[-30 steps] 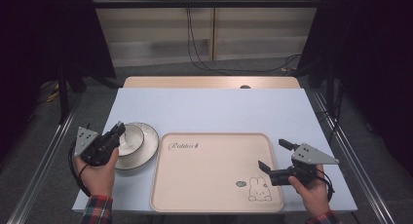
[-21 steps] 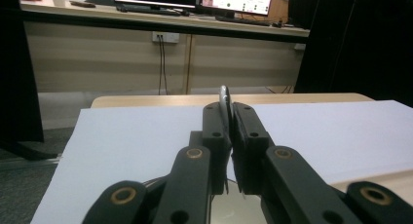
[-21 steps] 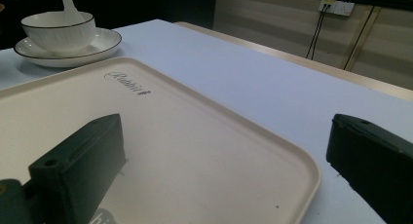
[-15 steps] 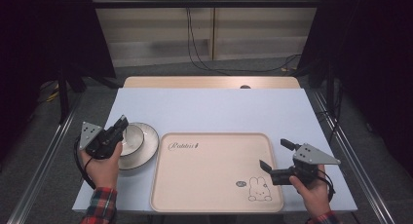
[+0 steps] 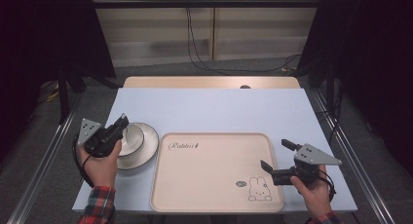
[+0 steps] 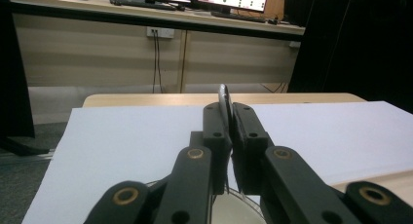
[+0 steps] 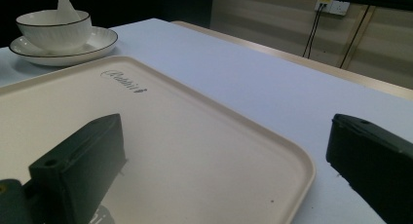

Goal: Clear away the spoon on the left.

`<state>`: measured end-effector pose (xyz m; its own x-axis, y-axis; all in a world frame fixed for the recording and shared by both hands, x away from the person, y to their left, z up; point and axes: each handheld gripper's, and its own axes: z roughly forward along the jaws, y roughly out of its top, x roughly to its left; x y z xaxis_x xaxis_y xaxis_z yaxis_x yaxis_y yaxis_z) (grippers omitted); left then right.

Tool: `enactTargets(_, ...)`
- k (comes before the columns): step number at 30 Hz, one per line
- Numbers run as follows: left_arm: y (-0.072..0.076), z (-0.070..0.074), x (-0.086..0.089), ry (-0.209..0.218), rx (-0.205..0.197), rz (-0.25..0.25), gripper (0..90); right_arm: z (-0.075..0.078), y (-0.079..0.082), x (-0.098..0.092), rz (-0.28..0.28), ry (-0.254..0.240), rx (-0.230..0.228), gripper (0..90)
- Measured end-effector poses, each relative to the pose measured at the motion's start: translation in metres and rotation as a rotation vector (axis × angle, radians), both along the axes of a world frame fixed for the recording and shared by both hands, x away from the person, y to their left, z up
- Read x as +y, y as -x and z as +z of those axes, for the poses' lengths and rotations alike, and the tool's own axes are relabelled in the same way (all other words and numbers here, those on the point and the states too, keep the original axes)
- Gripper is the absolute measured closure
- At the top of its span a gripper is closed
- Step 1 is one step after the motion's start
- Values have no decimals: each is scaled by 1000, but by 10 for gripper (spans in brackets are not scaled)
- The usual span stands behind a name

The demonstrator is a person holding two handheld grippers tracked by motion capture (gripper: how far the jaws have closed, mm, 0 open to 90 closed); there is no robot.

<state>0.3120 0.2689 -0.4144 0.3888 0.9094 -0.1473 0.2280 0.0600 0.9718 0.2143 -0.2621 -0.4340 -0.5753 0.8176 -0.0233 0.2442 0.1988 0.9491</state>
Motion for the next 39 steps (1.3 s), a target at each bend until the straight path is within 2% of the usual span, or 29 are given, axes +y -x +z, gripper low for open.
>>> enactTargets(3, 2, 7, 0, -5, 3, -17, 857, 0, 0, -1, 0, -3, 2, 3)
enactTargets(4, 3, 13, 0, 11, -3, -12, 857, 0, 0, -1, -2, -3, 2, 3)
enactTargets(7, 5, 21, 1, 15, -10, -22, 857, 0, 0, -1, 1, 0, 1, 4)
enactTargets(8, 5, 25, 0, 35, -15, -23, 857, 0, 0, -1, 1, 0, 1, 3)
enactTargets(11, 7, 35, 1, 39, -14, -47, 857, 1, 1, -1, 2, -3, 2, 4)
enactTargets(12, 7, 39, 0, 51, -14, -61, 857, 1, 1, -1, -2, -2, 7, 4)
enactTargets(17, 10, 50, -4, 67, 10, -95, 857, 1, 1, -2, -2, -3, -2, 5)
enactTargets(26, 12, 57, -11, 60, 30, -149, 857, 1, 2, -2, -1, -1, -3, 5)
enactTargets(29, 13, 60, -12, 79, 35, -163, 857, 1, 2, -2, -1, 0, -2, 5)
enactTargets(36, 15, 62, -17, 76, 44, -197, 857, 1, 2, -2, -1, 3, -1, 5)
enactTargets(39, 15, 61, -21, 83, 53, -228, 857, 1, 2, -3, -3, 3, -1, 6)
